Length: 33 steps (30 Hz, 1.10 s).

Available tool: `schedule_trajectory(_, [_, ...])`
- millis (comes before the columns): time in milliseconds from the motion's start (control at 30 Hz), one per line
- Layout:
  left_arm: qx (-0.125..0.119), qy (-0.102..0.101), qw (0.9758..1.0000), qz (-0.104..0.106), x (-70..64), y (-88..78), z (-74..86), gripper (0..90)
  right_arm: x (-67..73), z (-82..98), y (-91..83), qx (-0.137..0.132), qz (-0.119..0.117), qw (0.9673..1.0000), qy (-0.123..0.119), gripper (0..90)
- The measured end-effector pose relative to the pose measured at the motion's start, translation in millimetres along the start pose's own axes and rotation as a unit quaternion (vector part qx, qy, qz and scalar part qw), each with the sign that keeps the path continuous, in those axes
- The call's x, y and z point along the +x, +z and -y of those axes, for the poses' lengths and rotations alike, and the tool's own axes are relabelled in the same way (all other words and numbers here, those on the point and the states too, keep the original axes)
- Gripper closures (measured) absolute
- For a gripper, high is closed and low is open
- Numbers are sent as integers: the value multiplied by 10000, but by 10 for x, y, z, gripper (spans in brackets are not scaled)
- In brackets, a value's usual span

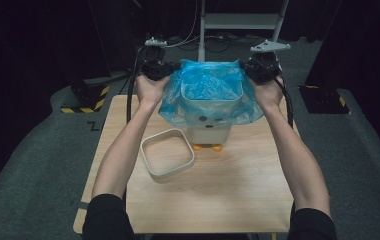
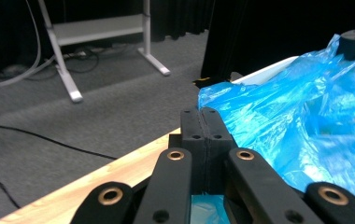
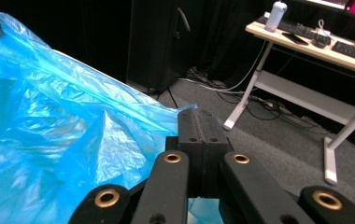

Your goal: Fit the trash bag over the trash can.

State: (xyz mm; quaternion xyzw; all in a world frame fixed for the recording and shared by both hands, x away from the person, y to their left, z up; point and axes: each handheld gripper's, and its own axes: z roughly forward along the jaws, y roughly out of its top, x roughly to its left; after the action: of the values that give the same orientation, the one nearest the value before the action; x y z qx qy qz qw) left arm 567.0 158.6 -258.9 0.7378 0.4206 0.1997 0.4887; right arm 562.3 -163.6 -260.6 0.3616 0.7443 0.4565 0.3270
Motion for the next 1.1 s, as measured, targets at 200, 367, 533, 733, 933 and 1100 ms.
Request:
schedule_trajectory(200, [38,-9,10000,-64,32,70,-15,898,-44,39,89,42,-10,9999,102,900])
schedule_trajectory(367, [87,-107,9998,-128,93,126,-86,898,-59,30,160,23,-68,9999,144,900])
schedule_trajectory(533, [259,-200,9994,-79,142,212,-55,898,-55,25,225,98,-129,9998,127,900])
schedule_trajectory(733, [358,-427,9984,73,220,311,-1,899,-67,-23,275,215,-165,9996,128,900])
schedule_trajectory(933, [438,-467,9979,118,246,346,32,900,-114,16,328,384,-238,9988,208,900])
schedule_trajectory(1100, [554,-480,9972,123,275,375,93,900,-124,98,374,497,-305,9979,280,900])
